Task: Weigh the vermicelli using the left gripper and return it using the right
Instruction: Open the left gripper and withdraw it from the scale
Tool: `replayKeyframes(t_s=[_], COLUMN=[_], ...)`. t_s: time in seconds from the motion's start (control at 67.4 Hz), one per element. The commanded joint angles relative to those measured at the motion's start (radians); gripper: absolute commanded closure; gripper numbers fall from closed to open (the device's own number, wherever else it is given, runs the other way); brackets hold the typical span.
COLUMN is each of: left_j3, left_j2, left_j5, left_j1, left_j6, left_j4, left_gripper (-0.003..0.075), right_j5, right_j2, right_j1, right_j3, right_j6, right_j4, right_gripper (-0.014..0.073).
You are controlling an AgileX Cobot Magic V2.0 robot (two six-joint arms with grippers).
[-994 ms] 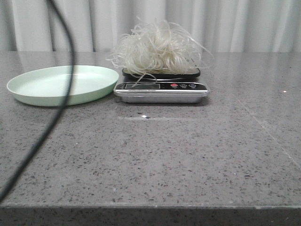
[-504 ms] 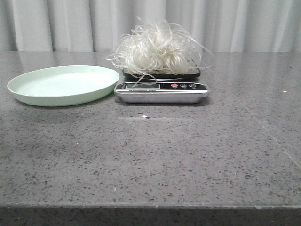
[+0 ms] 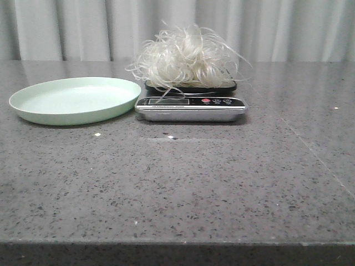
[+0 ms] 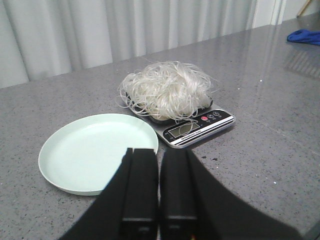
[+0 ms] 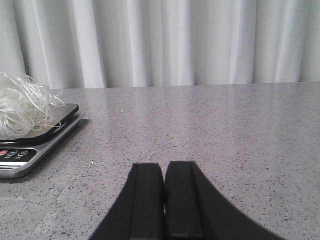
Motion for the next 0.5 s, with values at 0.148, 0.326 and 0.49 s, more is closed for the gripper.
replayKeyframes(t_s=[0.148,0.326,0.49], left_j3=[0.115,0.129,0.129], left_j2=[-0.197,-0.237,-0.237], left_j5=[-0.218,-0.241,-0.250], left_j1=[-0.001,-0.001,-0.001], left_j6=[-0.003,-0.003,-0.003], left_j4=[-0.001,-0.001,-0.001], left_gripper=[0.0594,0.0594,0.0594], right_j5=[-0.084,-0.104,-0.202], right_j2=[-0.015,-0.015,-0.003], right_j1=[-0.003,-0.003,-0.003], right_j3=[-0.009,-0.009,-0.054], right_j6=[-0.007,-0.016,-0.025], right_j4=[-0.010,-0.012,-0.012], right_gripper=[0.0435,0.0435,0.0435])
